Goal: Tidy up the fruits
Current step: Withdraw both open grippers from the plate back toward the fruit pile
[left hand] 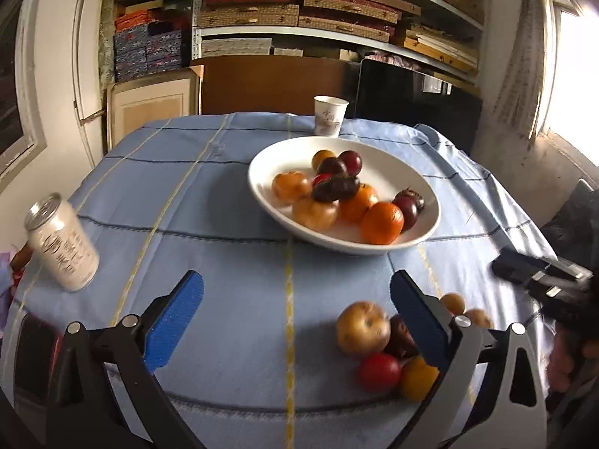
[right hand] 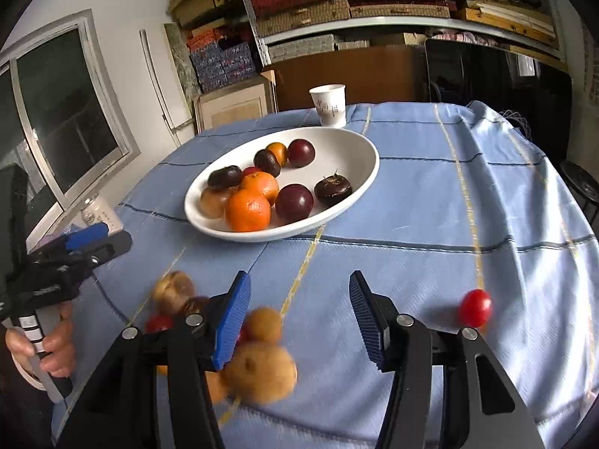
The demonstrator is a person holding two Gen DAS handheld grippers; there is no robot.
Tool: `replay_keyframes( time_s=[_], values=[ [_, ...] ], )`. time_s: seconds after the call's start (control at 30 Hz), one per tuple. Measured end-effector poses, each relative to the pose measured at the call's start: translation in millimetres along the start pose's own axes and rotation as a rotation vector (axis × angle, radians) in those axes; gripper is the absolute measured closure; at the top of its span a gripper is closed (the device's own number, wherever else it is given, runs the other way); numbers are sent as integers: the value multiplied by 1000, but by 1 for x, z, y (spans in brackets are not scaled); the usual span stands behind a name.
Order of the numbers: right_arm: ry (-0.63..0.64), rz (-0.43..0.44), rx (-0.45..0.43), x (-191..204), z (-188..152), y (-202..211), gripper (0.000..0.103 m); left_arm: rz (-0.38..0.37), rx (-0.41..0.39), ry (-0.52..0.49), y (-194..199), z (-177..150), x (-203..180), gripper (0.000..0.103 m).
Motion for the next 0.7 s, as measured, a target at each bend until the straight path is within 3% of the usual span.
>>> replay_keyframes(
  time_s=[0.1,0.17,0.33,0.43,0.5,0.7],
  values=[
    [-56,-24,-107,-19,9,29,48,10,-21,35,9,-3,9,5],
    [-159,-58,-154,-47,12,42,48,52,-48,38,15,-4,12,5],
    [-355,-51,-202,-94,8,58,47,54,-45,48,18,0,16,5],
    [-393,-31,-216,-102,7,61,47,42,-34,50,19,0,16,5],
    [-354,-34,-186,-95,8,52,47,43,-29,46,18,0,15,5],
    [23,100,138,-13,-7,-3,51,46,-28,12,19,-2,7,5]
  ],
)
Point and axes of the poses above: each gripper's, at about its wrist camera, not at the fingertips, and y roughly against the way its jaws point, x to its left, z to its top, the point moved 1 cm from there along -y, roughly the way its jaws point, and after that the axes turned 7 degrees about z, right-handed, at the moved point
